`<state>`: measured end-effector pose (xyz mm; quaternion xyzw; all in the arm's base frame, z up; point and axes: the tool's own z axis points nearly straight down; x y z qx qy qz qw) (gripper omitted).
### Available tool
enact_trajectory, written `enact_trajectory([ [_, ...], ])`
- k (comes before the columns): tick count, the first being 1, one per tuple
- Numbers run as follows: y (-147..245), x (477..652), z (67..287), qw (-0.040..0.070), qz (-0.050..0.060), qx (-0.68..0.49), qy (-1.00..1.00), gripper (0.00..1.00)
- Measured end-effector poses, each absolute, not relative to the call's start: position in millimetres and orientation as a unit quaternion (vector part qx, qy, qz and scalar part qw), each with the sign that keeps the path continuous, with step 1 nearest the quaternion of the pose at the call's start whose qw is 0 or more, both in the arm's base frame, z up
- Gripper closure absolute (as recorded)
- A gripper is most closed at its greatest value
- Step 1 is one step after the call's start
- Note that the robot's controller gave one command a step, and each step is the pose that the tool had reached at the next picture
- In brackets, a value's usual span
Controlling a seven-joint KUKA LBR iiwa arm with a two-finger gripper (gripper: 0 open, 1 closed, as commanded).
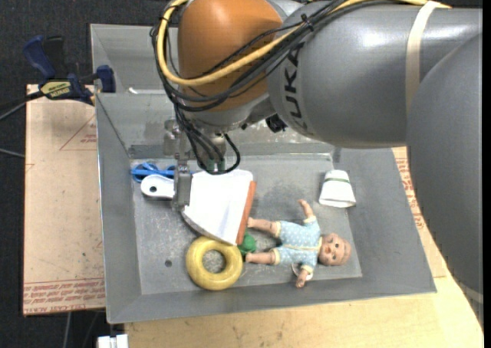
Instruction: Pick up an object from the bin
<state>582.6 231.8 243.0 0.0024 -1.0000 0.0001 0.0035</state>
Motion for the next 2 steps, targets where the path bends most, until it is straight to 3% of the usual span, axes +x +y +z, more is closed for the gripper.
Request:
enact_trajectory([
  [1, 230.3, 584.3, 248.2, -0.001, -0.001, 0.000, -1.000, 0.00],
  [2, 216.9, 595.2, 194.2, -0.001, -0.001, -0.049, -0.999, 0.00],
])
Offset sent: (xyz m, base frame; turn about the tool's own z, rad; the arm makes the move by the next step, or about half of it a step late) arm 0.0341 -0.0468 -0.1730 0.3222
